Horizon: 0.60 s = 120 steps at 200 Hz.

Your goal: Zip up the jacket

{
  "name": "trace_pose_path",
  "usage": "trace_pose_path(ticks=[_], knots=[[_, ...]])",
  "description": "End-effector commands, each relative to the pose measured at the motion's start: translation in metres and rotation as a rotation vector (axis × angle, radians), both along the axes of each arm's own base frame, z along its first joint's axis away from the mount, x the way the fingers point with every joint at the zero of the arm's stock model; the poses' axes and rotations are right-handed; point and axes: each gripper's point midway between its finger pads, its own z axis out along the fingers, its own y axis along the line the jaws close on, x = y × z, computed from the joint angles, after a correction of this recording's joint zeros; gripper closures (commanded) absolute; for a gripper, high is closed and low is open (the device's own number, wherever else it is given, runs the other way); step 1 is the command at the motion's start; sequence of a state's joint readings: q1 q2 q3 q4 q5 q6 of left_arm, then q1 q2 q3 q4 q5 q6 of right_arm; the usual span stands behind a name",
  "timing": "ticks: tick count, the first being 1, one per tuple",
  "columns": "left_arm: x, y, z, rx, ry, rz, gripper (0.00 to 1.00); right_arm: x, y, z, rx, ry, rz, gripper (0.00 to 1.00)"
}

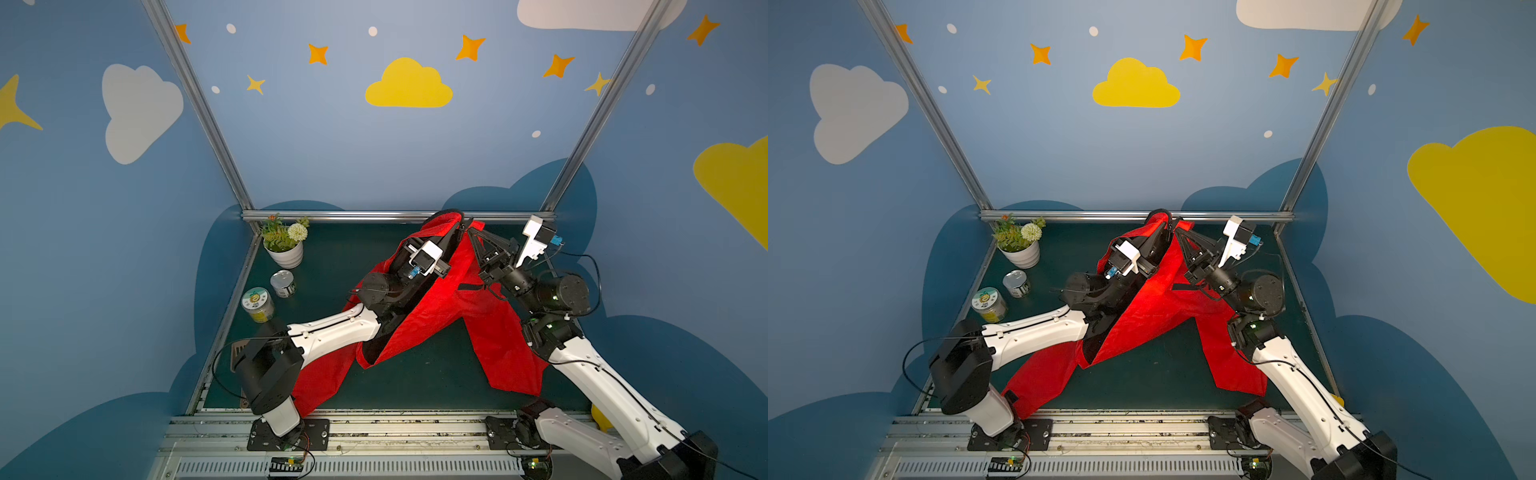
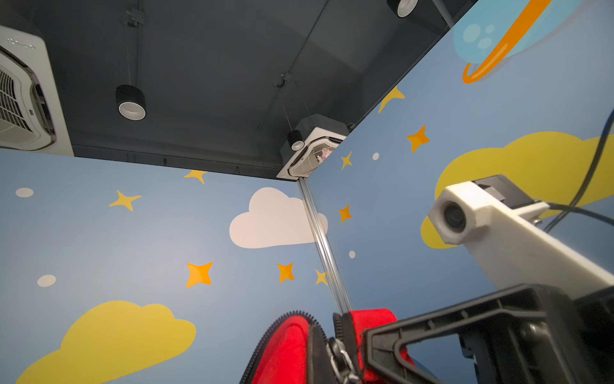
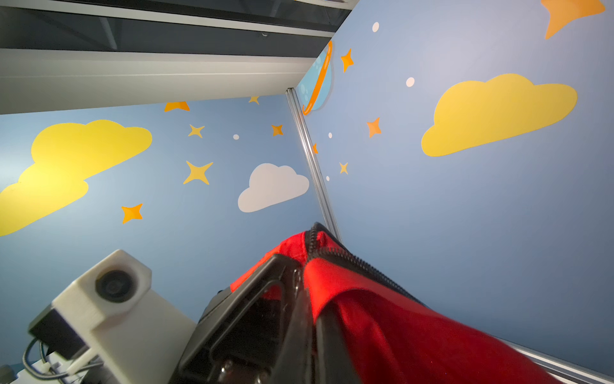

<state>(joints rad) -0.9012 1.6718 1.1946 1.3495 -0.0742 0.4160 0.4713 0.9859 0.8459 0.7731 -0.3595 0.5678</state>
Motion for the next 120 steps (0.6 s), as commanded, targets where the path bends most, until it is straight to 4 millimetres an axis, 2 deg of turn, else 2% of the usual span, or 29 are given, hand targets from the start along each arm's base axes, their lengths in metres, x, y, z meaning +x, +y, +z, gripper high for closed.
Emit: trace_pose_path(ticks=[1,120], knots=[[-0.009,0.011,0.017,-0.048,-0.050,0.003,0.97,-0.020,-0.015,0.042,0.082,-0.126,-0.025,1.00],[-0.007,0.005,0.006,-0.014,-0.053,0.021,0.97,-0.016,-0.029,0.060,0.195,-0.130,-0.041,1.00]])
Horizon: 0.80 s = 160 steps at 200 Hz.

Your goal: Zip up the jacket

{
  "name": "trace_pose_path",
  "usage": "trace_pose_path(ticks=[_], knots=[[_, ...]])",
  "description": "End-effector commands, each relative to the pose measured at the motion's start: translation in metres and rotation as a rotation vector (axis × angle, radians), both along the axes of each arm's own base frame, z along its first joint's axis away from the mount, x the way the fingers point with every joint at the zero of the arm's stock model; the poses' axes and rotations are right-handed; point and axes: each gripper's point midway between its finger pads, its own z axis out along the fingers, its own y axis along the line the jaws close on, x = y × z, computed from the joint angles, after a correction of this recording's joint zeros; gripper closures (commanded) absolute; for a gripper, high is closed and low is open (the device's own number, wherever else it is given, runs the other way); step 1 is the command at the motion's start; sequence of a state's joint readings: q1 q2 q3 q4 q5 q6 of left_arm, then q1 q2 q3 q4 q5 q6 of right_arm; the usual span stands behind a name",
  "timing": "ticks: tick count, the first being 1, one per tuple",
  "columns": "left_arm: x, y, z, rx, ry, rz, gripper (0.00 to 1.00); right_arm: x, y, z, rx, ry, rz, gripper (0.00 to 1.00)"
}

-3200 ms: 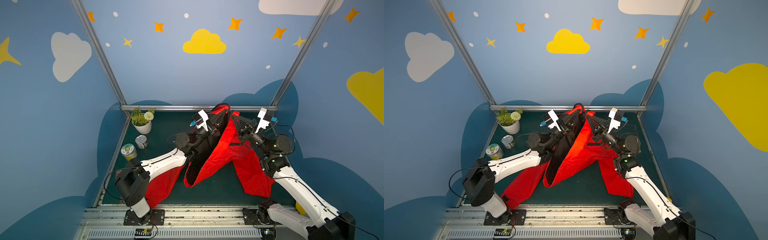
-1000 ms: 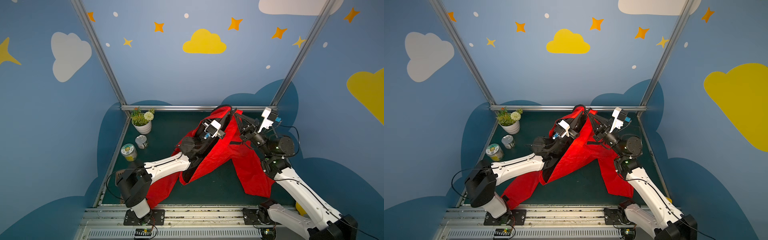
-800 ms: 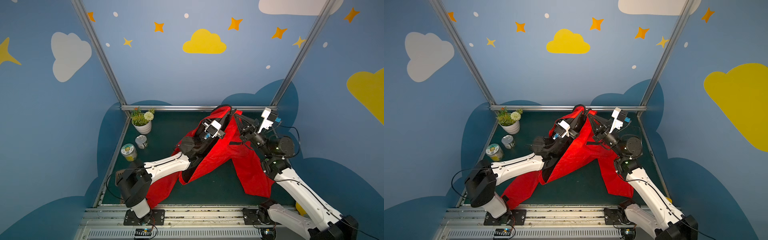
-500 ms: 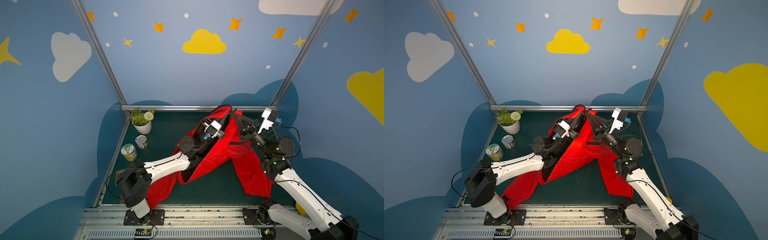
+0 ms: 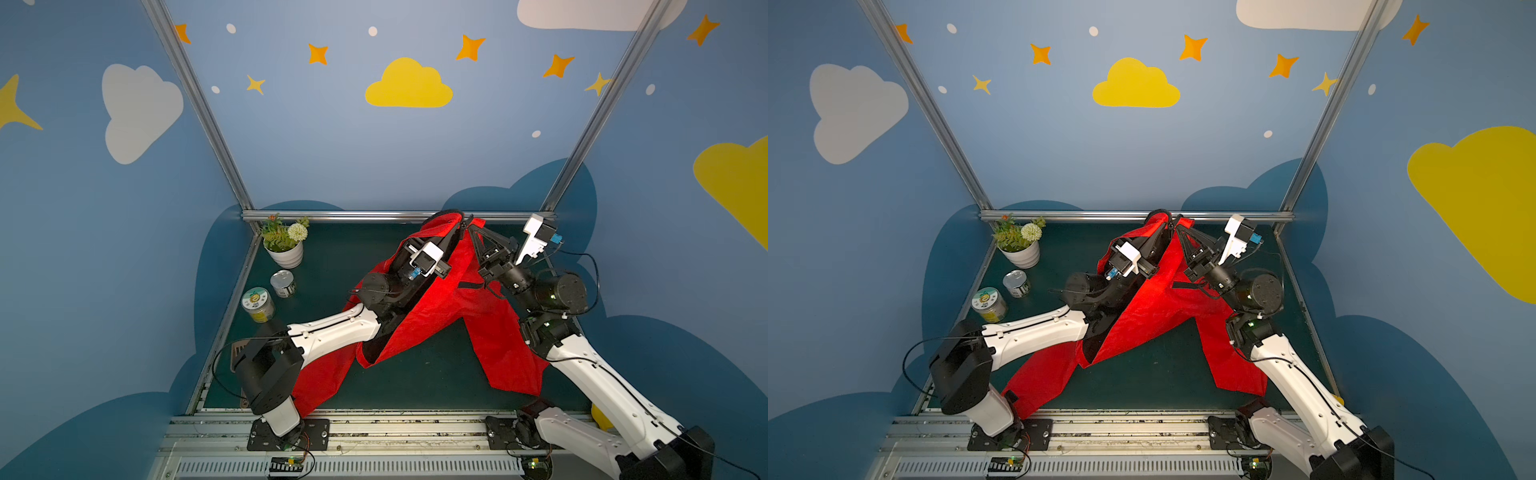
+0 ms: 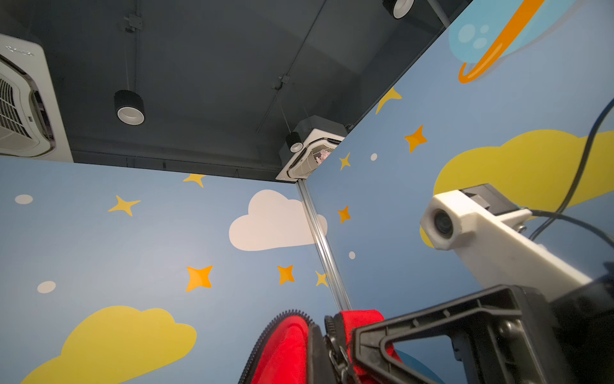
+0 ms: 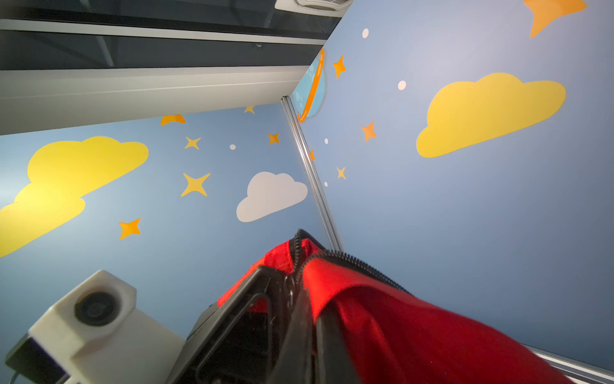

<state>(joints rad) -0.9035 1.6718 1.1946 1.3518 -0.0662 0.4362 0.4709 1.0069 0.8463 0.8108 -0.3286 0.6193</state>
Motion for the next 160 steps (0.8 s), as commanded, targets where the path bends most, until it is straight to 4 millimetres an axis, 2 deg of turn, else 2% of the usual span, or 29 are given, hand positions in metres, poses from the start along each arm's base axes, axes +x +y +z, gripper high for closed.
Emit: trace_pose_path(ticks=[1,59,129,160], knots=[[-0.004,0.006,0.006,-0.024,-0.034,0.015,0.97,-0.022,-0.027,0.057,0.145,-0.157,-0.046,1.00],[0.002,0.001,-0.009,-0.002,-0.007,0.022,0.97,-0.014,-0.035,0.069,0.220,-0.167,-0.046,1.00],[0.019,0.014,-0.018,0.002,0.021,0.064,0.97,-0.022,-0.044,0.078,0.227,-0.178,-0.056,1.00],[0.022,0.015,-0.023,0.006,0.039,0.050,0.97,-0.016,-0.046,0.081,0.224,-0.173,-0.063,1.00]])
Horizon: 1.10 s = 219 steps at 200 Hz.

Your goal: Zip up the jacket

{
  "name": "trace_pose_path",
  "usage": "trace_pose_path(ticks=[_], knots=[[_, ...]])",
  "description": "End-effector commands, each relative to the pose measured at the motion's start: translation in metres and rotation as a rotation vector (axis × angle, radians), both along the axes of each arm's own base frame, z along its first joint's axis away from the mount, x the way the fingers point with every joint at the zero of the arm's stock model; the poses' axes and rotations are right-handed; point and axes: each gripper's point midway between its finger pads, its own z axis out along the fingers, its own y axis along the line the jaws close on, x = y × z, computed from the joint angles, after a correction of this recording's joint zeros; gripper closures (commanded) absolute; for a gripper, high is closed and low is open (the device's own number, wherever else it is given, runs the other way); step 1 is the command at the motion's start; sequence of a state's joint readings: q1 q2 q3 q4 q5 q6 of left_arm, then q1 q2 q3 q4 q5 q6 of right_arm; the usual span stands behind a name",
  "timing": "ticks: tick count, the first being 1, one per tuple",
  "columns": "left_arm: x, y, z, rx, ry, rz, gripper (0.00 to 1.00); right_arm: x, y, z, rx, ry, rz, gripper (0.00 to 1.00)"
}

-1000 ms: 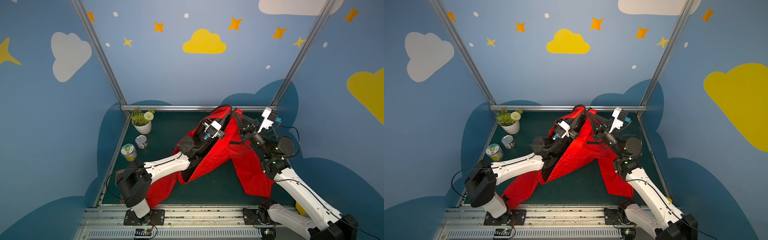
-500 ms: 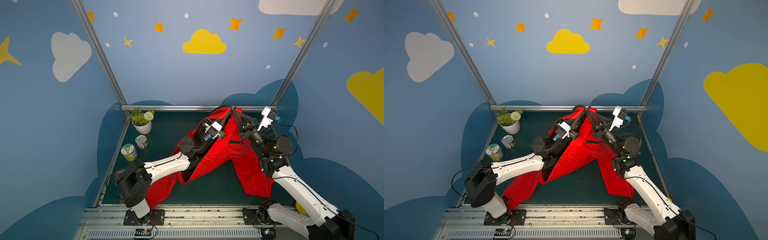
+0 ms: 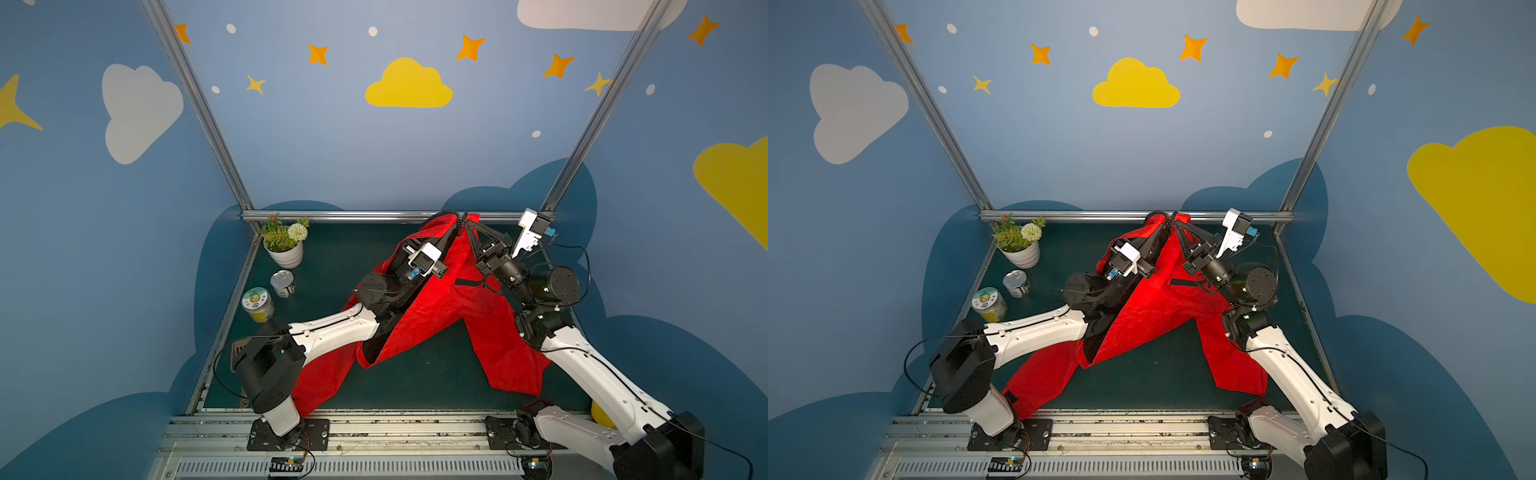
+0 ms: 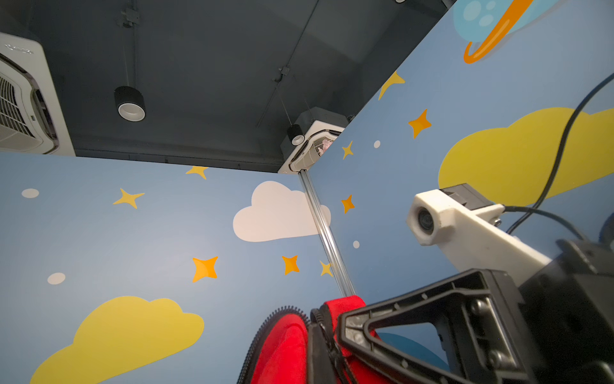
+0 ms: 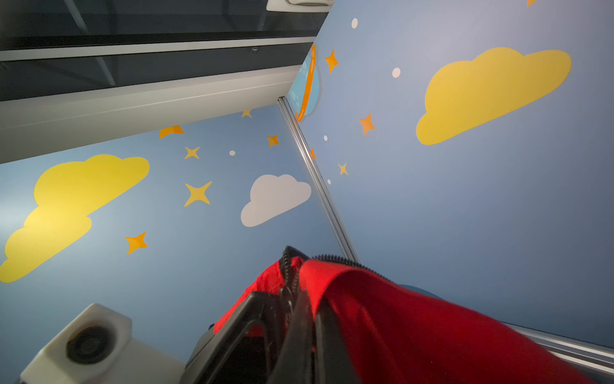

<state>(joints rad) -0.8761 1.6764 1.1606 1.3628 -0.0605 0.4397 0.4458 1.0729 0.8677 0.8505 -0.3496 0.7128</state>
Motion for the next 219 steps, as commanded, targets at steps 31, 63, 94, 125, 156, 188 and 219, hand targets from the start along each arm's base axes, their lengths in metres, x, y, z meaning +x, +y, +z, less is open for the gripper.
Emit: trace_pose_path(ticks=[31,63,94,125,156,188,219], knots=[[0.029,-0.005,-0.039,-0.020,0.150,-0.036,0.97,-0.007,-0.045,0.064,0.158,-0.153,-0.142,1.00],[0.070,-0.001,-0.098,-0.077,0.386,-0.064,0.97,0.030,-0.036,-0.007,0.092,0.009,-0.159,1.00],[0.093,-0.002,-0.147,-0.059,0.620,-0.097,0.97,0.056,-0.028,-0.083,0.037,0.179,-0.158,1.00],[0.108,0.004,-0.190,-0.042,0.906,-0.109,0.97,0.068,-0.026,-0.154,0.012,0.315,-0.178,1.00],[0.106,-0.003,-0.238,0.034,1.135,-0.174,0.97,0.083,-0.023,-0.202,0.000,0.448,-0.181,1.00],[0.100,-0.001,-0.273,0.049,1.256,-0.176,0.97,0.094,-0.023,-0.246,0.010,0.570,-0.189,1.00],[0.094,0.003,-0.280,0.046,1.341,-0.188,0.97,0.093,-0.014,-0.251,-0.010,0.600,-0.139,1.00]])
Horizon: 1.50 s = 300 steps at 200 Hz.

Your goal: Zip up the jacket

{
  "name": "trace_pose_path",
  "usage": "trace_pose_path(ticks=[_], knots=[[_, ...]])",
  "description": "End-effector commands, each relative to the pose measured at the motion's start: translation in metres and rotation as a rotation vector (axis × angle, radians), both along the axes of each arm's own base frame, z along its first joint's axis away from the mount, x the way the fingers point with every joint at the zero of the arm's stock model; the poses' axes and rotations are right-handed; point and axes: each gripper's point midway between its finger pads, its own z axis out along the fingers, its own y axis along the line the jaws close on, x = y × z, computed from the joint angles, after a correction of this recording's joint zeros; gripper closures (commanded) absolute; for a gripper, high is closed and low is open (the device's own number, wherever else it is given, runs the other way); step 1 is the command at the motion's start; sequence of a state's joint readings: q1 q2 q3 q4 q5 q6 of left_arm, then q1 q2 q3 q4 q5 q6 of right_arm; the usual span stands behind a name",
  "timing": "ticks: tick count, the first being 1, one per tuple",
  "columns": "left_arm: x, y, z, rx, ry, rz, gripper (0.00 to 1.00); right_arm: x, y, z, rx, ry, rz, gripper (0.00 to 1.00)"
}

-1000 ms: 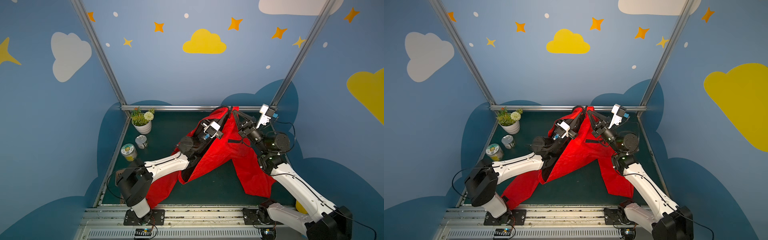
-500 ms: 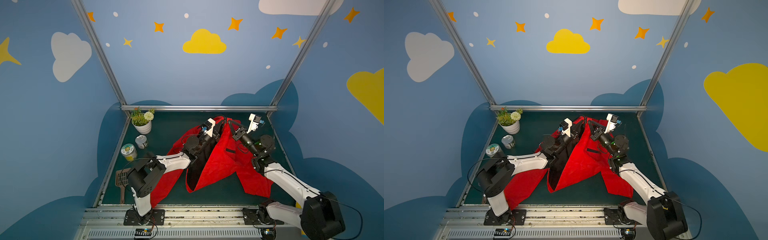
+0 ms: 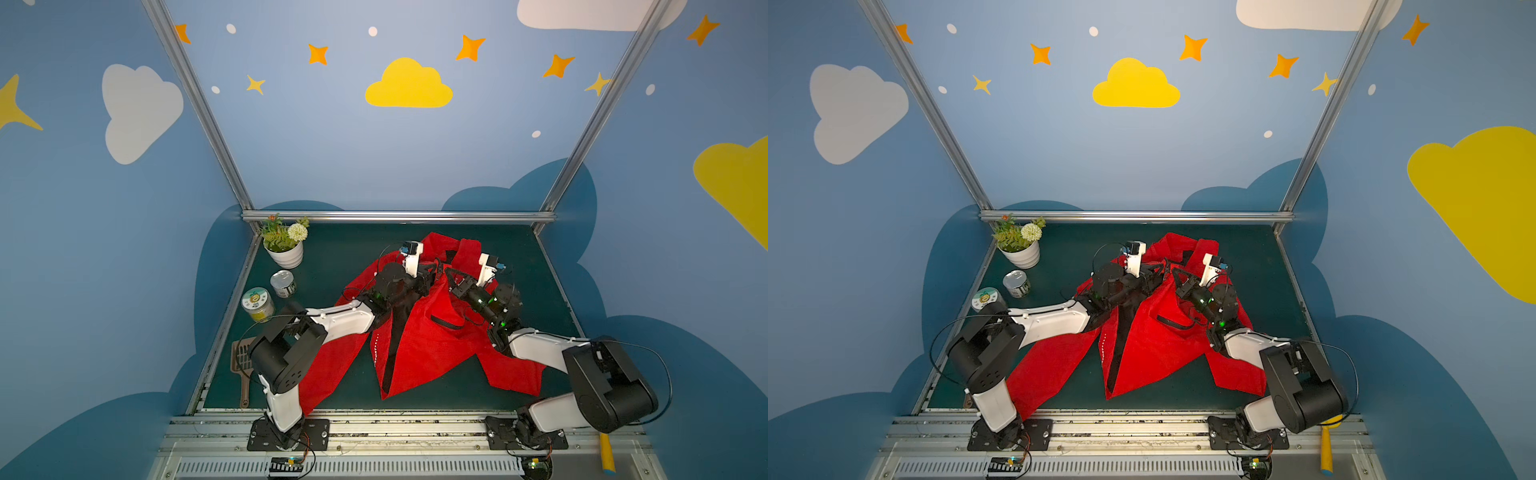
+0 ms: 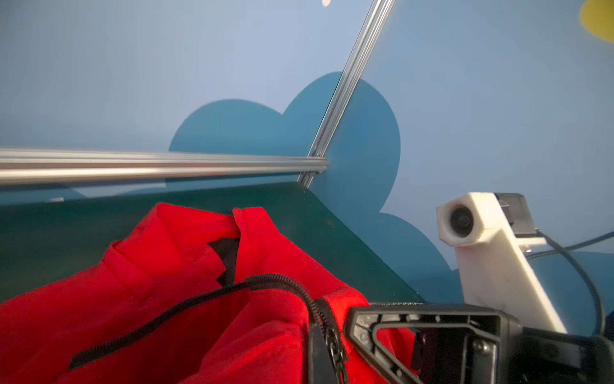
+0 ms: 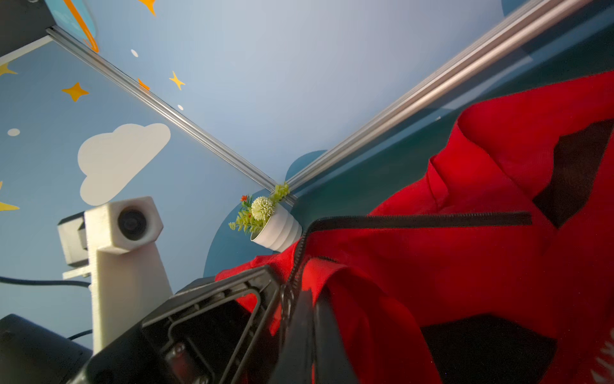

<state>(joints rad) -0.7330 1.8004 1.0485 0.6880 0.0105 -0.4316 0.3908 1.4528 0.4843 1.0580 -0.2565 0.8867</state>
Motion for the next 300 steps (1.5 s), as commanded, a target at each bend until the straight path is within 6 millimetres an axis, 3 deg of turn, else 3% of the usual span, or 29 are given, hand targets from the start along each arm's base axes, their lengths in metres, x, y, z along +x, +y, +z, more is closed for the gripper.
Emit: trace_pose_path(ticks=[1,22,55,70,95,113,150,154,158,167,198,227,266,300], knots=[[-0.002,0.015,-0.013,0.016,0.125,0.024,0.97,0.009,-0.011,0.019,0.049,-0.039,-0.053,1.00],[-0.011,0.011,-0.007,0.044,0.180,-0.025,0.97,0.001,0.006,0.023,0.065,-0.017,0.046,1.00],[-0.016,0.013,0.003,0.006,0.201,-0.028,0.97,-0.012,0.006,0.023,0.085,-0.005,0.063,0.64],[-0.018,0.016,0.009,-0.010,0.206,-0.029,0.97,-0.018,0.002,0.023,0.064,0.001,0.047,0.54],[-0.025,0.019,0.014,-0.002,0.235,-0.048,0.97,-0.030,-0.008,0.028,-0.038,-0.025,0.030,0.45],[-0.030,0.024,0.016,-0.006,0.273,-0.064,0.97,-0.044,-0.012,0.029,-0.283,-0.054,0.043,0.43],[-0.042,0.026,0.025,-0.068,0.366,-0.148,0.97,-0.077,-0.012,0.047,-0.744,-0.322,0.163,0.42],[-0.043,0.026,0.026,-0.071,0.383,-0.165,0.97,-0.082,-0.010,0.042,-0.789,-0.339,0.196,0.43],[-0.045,0.025,0.028,-0.073,0.395,-0.183,0.97,-0.085,-0.007,0.055,-0.816,-0.386,0.209,0.43],[-0.050,0.024,0.032,-0.070,0.429,-0.221,0.97,-0.092,-0.004,0.061,-0.886,-0.439,0.238,0.42],[-0.066,0.026,0.039,-0.017,0.511,-0.306,0.97,-0.106,0.003,0.088,-1.006,-0.562,0.304,0.43],[-0.076,0.033,0.039,0.031,0.604,-0.342,0.97,-0.113,0.010,0.102,-1.046,-0.551,0.336,0.44],[-0.087,0.038,0.042,0.040,0.641,-0.355,0.97,-0.128,0.026,0.092,-1.150,-0.572,0.335,0.45],[-0.091,0.041,0.044,0.038,0.653,-0.349,0.97,-0.126,0.040,0.080,-1.246,-0.606,0.181,0.44]])
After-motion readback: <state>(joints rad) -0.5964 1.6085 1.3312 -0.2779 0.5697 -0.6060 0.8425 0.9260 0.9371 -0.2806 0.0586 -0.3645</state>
